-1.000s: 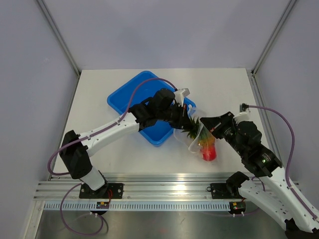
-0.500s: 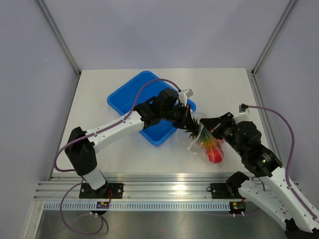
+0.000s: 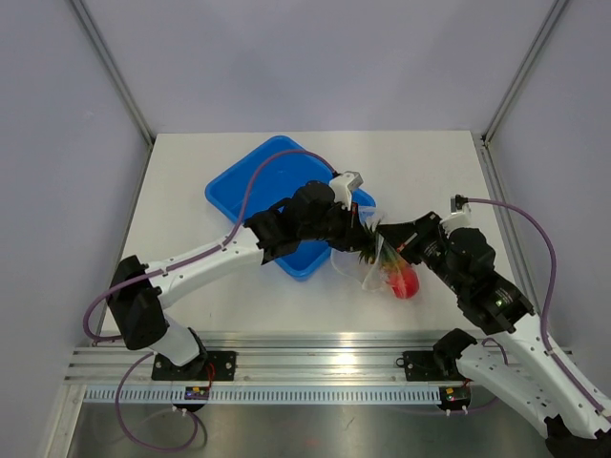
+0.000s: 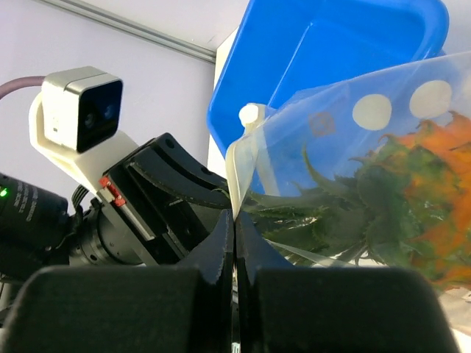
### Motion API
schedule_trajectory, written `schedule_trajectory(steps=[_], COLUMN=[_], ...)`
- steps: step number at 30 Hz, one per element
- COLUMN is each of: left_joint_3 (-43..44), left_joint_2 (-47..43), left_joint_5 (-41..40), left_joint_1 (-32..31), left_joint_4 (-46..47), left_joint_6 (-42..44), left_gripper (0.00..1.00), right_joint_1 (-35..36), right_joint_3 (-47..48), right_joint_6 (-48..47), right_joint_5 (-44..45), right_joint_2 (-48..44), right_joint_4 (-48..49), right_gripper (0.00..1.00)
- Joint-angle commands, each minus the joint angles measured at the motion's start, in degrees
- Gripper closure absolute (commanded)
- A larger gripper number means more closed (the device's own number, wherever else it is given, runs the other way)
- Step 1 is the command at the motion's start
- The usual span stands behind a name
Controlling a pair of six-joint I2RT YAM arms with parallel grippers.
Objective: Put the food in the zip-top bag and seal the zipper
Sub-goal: Place the fake fruit in the zipper food storage bag.
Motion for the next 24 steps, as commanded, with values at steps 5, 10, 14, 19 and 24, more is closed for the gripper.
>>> schedule_trajectory(steps=[5,10,14,19,24], left_joint_3=[-0.7,-3.4,-6.0,-7.3,-7.3], left_joint_2=[-2.4,-1.5,-0.7,0.5,1.2], left_joint_5=[-10.5,-17.3,-20.1,-24.5,-26.0], left_joint_1=[-2.8,-5.0,-7.3,-9.7,-11.7], left_joint_4=[4.5,7.2,11.0,14.0,14.0], left_joint_6=[6.6,9.3,9.9,11.1,12.6], left_gripper=[1.00,1.00,1.00,1.00,1.00], right_joint_1=[0.3,0.4,0.3,0.3,0.4], right_joint_3=[-2.0,-4.6,-5.7,-5.2,-5.6], right_joint_6=[2.9,7.8,9.9,11.0,11.8], right_joint_5=[-0.6,0.5,1.3,1.3,1.0], right_joint_2=[-1.0,-3.5,-4.8,-5.3,-5.5], right_joint_4=[2.3,1.1,0.4,-0.6,-0.4], right_gripper=[1.00,1.00,1.00,1.00,1.00])
